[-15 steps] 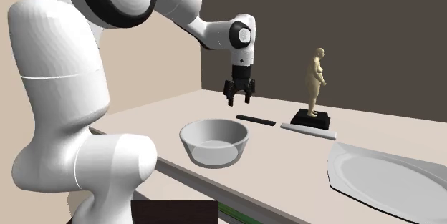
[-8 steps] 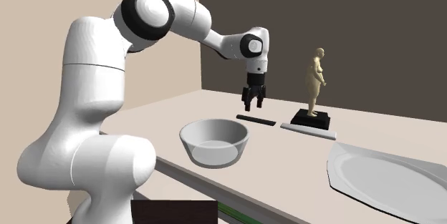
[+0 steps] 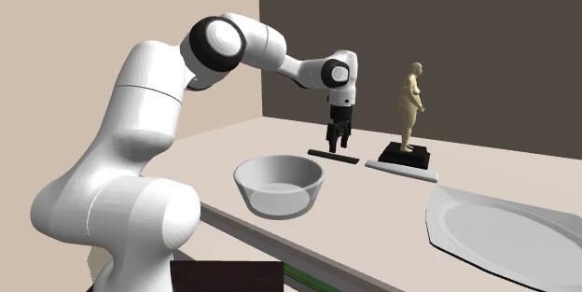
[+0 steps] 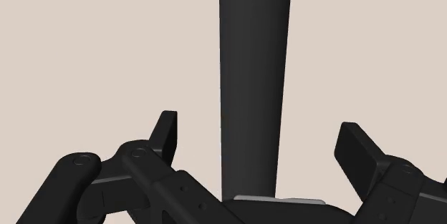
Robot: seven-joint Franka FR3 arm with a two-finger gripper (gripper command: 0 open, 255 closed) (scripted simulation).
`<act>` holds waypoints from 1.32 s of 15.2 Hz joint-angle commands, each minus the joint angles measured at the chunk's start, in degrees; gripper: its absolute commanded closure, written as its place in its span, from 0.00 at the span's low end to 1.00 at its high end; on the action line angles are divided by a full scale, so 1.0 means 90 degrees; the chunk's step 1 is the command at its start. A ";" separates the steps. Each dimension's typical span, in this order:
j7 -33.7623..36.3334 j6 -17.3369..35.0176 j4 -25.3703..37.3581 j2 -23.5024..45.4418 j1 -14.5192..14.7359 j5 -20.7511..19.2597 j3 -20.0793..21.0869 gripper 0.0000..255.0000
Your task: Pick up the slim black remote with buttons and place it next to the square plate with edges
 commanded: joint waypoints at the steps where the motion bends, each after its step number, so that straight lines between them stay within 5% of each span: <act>1: -0.0027 0.0152 -0.0124 0.0037 0.0012 0.0032 0.0022 0.00; 11: -0.0058 0.0349 -0.0300 0.0073 0.0030 0.0070 0.0045 0.00; 12: -0.0058 0.0349 -0.0300 0.0073 0.0030 0.0070 0.0045 1.00; 20: -0.0069 0.0354 -0.0305 0.0074 0.0023 0.0070 0.0043 1.00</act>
